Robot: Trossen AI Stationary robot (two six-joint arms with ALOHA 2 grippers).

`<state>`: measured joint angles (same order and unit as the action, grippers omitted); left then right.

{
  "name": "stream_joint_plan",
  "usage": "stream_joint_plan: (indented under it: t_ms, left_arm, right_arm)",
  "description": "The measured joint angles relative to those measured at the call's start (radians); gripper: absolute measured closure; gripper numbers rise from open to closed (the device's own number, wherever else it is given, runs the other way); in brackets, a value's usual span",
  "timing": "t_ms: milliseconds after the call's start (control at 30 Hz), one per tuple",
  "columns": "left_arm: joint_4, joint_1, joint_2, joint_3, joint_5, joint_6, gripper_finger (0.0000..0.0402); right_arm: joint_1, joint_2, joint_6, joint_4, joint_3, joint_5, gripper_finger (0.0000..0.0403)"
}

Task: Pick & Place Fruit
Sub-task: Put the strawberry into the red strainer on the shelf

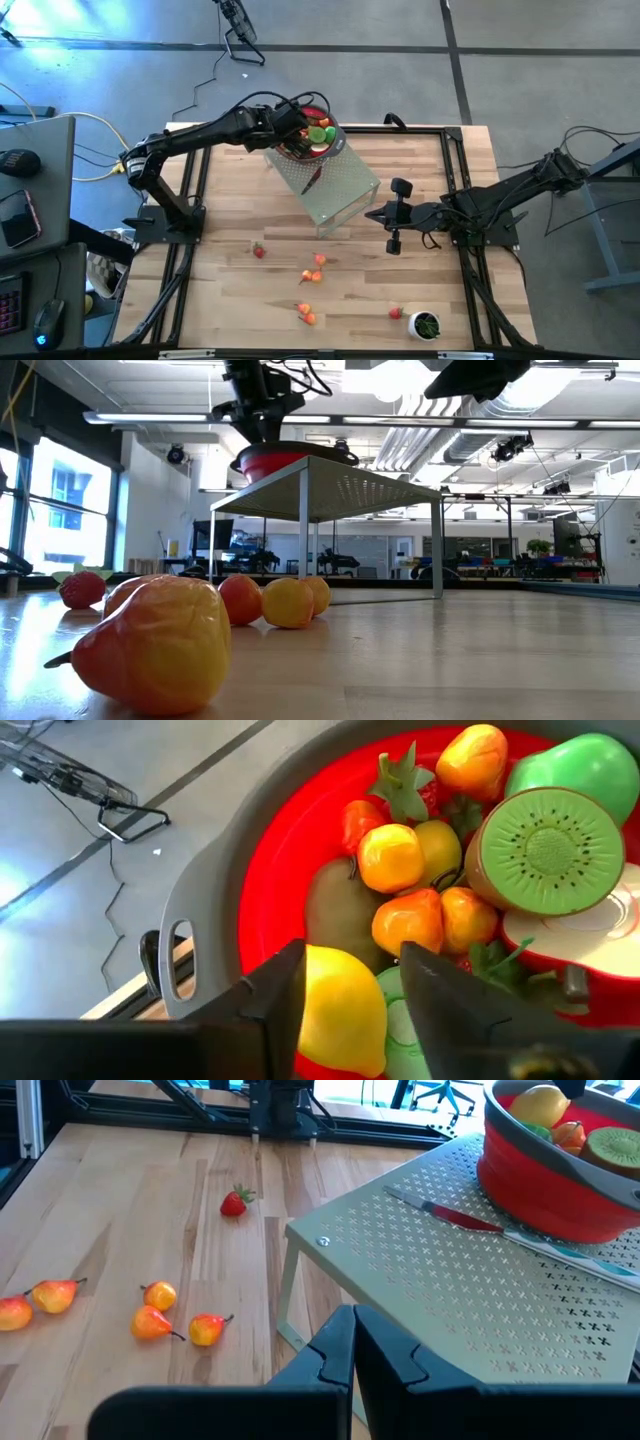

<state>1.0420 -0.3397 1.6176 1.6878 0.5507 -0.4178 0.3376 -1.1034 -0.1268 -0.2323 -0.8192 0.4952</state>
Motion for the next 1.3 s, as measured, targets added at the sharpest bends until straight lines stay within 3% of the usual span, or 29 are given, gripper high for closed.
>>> stream_joint_plan:
  t_ms: [167,400,633,1067,1300]
  left_arm:
    - [-0.011,0.000,0.000,0.000,0.000,0.010,0.0273]
    - [-0.159,0.000,0.000,0.000,-0.002,0.070,0.0277]
    - [-0.102,0.066,-0.014,0.000,0.008,0.099,0.0277]
    - [0.151,0.417,-0.181,0.000,0.062,-0.023,0.0277]
    - [0.294,0.659,-0.186,-0.031,0.147,-0.238,0.0277]
  right_arm:
    - [0.000,0.000,0.000,-0.004,0.000,0.000,0.0400]
    - [0.000,0.000,-0.003,-0.004,0.000,0.000,0.0400]
    - [0.000,0.000,-0.033,-0.004,0.000,0.000,0.0400]
    - [0.000,0.000,-0.064,-0.002,0.000,0.003,0.0400]
    - [0.000,0.000,-0.064,0.000,0.000,0.003,0.0400]
